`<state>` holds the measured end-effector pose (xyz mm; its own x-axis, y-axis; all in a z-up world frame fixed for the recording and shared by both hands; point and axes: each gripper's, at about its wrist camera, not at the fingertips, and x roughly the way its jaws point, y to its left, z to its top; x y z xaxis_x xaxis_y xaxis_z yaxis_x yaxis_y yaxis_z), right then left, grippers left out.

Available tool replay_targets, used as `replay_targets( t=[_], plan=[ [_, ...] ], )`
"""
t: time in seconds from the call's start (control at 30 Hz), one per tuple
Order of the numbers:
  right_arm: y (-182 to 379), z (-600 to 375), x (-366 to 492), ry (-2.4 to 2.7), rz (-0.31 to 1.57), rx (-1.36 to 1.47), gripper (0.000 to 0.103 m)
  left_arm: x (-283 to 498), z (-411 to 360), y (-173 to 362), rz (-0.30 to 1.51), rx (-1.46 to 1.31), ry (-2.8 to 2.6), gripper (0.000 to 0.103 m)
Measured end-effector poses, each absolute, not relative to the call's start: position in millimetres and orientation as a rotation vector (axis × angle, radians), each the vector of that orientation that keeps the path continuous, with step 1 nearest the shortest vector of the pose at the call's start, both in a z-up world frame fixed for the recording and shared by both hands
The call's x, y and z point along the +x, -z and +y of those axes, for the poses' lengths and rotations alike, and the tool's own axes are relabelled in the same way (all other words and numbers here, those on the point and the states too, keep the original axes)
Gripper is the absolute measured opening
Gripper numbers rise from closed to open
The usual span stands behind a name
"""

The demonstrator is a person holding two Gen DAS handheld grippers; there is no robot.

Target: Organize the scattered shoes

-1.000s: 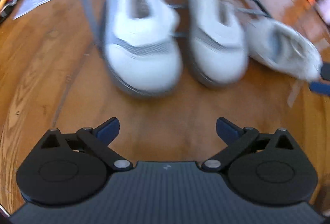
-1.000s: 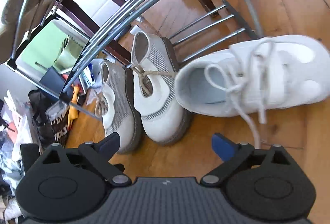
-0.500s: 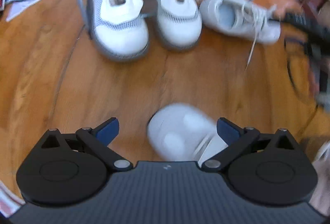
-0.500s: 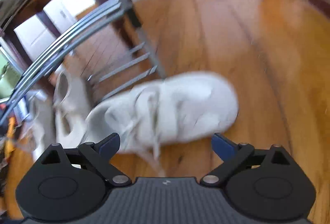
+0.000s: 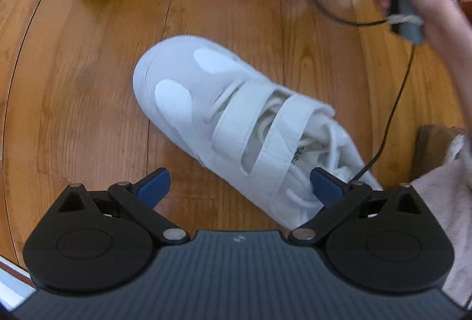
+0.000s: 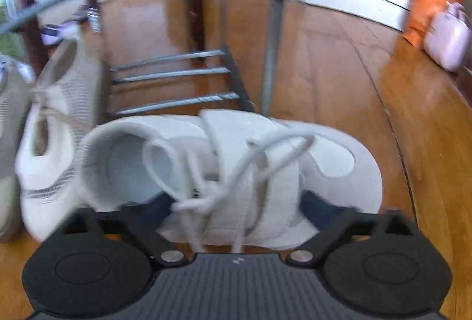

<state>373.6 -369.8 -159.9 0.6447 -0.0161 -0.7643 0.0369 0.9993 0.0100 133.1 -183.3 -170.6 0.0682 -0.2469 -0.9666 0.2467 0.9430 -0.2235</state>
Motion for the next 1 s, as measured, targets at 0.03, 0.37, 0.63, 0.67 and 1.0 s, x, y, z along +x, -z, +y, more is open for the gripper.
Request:
replay_targets(
  t=[0.03, 0.37, 0.63, 0.67, 1.0],
  plan=[
    [154.5, -384.6, 371.2, 0.039, 0.875, 0.104, 0.045, 131.8, -182.6, 173.9, 1.457, -0.003, 0.364, 0.103],
    [132.7, -463.2, 313.3, 0.07, 0.938, 0.584, 0.04, 132.1, -190.5, 188.8, 1.291, -0.087, 0.364, 0.097],
    [137.7, -473.0, 247.0, -0.01, 1.005, 0.772, 0.027, 176.1, -210.2, 185.8, 1.156, -0.061, 0.369, 0.073],
    [136.1, -470.3, 242.1, -0.009, 1.007, 0.752, 0.028, 186.4, -210.5, 183.0, 1.151, -0.076, 0.371, 0.068],
    [100.2, -385.0, 199.7, -0.284, 0.963, 0.36, 0.069, 159.0, -148.7, 139.9, 1.294, -0.158, 0.389, 0.1]
  ],
)
